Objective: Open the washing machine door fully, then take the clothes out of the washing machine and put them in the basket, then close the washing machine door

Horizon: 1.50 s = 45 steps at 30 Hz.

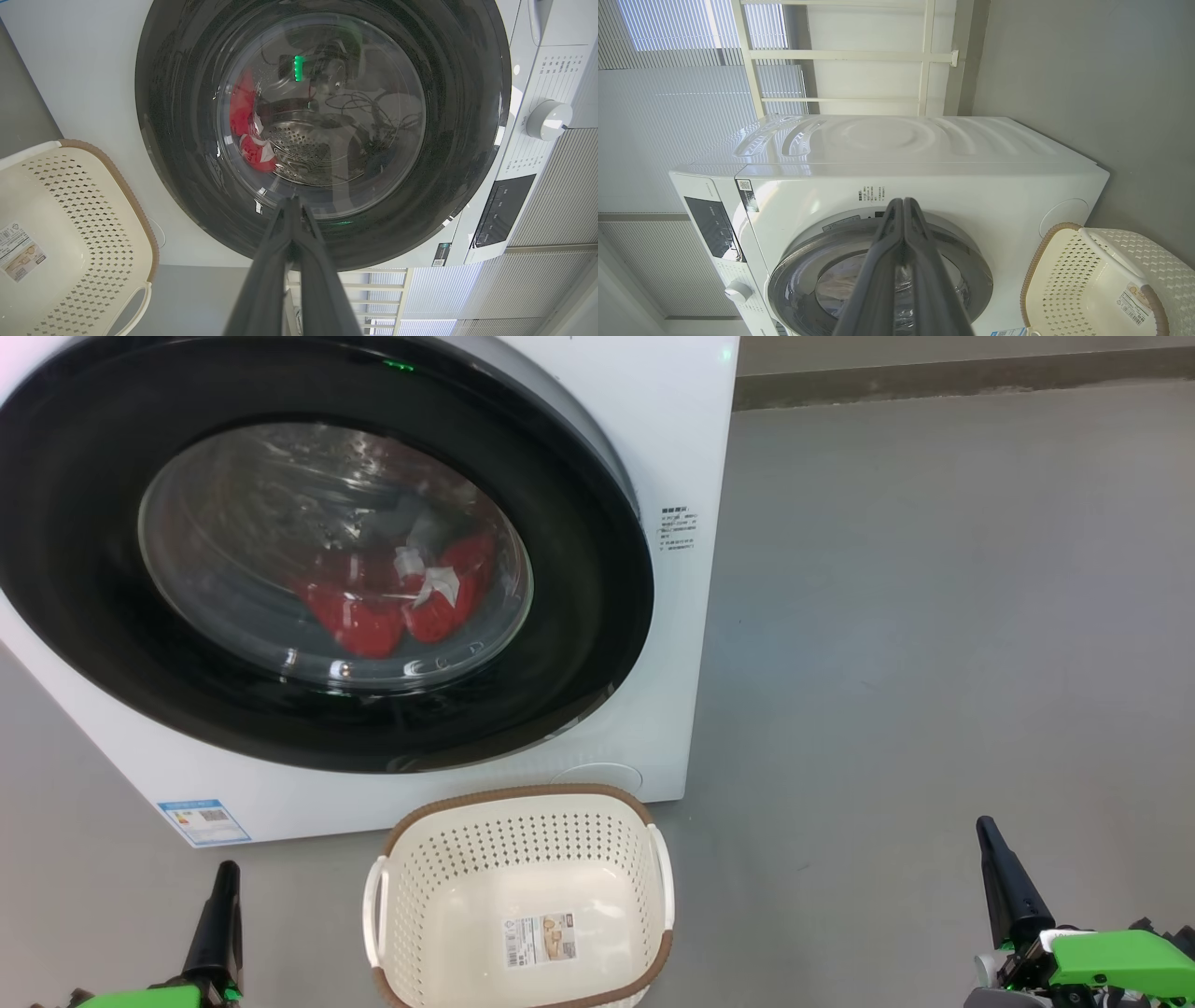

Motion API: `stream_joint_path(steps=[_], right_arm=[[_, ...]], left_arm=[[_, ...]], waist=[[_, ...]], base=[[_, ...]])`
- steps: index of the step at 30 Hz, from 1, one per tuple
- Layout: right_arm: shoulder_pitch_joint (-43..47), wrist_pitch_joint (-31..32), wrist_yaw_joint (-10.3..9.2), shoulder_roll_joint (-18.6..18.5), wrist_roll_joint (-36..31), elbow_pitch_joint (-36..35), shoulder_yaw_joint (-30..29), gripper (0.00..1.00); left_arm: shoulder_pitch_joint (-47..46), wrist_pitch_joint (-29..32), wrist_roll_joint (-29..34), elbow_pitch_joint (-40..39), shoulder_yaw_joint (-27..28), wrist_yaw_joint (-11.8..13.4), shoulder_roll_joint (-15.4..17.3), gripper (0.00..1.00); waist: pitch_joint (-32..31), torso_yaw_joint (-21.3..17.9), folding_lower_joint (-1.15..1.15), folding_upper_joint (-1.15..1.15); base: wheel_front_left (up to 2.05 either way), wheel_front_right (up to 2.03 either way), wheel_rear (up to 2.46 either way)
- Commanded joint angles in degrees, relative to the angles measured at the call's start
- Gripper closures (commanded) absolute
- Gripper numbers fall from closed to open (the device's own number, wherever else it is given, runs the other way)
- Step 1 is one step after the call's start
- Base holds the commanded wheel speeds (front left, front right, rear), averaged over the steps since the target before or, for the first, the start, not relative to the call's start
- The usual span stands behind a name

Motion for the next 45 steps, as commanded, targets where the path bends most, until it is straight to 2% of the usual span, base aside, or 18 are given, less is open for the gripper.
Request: stream_joint_path(steps=[1,40,41,45], right_arm=[[-2.36,0.42,-0.04,-0.25,-0.21,-1.40,1.32,1.00],[-2.36,0.42,-0.04,-0.25,-0.21,-1.40,1.32,1.00],[-0.01,0.00,0.00,0.00,0.01,-0.01,0.01,0.00],[1.37,-0.09,0.00,0.55,0.01,2.55,0.04,0.00]], left_arm=[[-2.36,0.39,0.21,-1.05,1.84,-0.61,0.88,1.00],[-2.36,0.39,0.21,-1.05,1.84,-0.61,0.88,1.00],[-0.01,0.00,0.00,-0.01,0.00,0.00,0.00,0.00],[1.51,-0.03,-0.01,2.34,-0.33,0.09,-0.96,0.00]], waist=[[0.00,0.00,0.00,0.00],[0.00,0.00,0.00,0.00],[0.00,0.00,0.00,0.00],[-0.01,0.00,0.00,0.00]], base=[[0.00,0.00,0.00],[0.00,0.00,0.00],[0.00,0.00,0.00],[0.00,0.00,0.00]])
